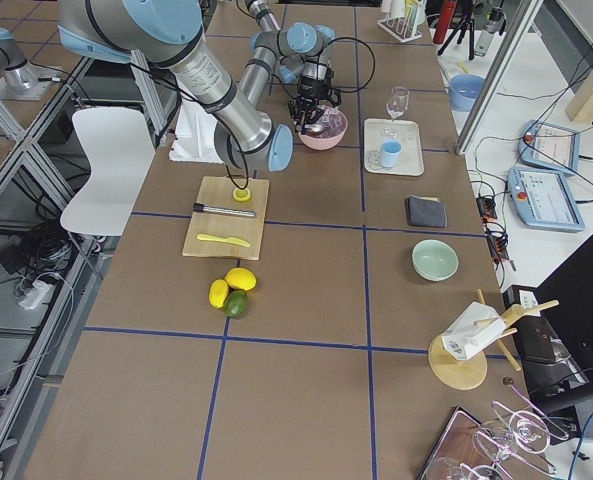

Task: Put ice in cup with scoop
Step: 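Dig the scoop into the ice cubes with the right gripper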

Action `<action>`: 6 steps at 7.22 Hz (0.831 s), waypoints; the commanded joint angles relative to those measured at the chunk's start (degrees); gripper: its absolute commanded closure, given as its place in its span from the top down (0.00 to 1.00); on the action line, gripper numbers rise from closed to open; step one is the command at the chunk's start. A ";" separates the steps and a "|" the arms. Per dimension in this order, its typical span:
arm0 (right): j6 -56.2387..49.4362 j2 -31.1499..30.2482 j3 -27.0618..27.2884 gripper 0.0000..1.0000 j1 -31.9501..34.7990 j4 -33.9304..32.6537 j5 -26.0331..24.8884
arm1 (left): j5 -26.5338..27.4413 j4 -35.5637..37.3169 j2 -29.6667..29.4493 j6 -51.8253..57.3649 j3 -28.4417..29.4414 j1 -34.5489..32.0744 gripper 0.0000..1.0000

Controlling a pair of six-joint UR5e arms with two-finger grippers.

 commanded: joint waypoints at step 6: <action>3.31 -14.69 12.24 0.00 -0.65 18.29 0.09 | 0.00 0.00 0.01 0.00 -0.02 0.00 1.00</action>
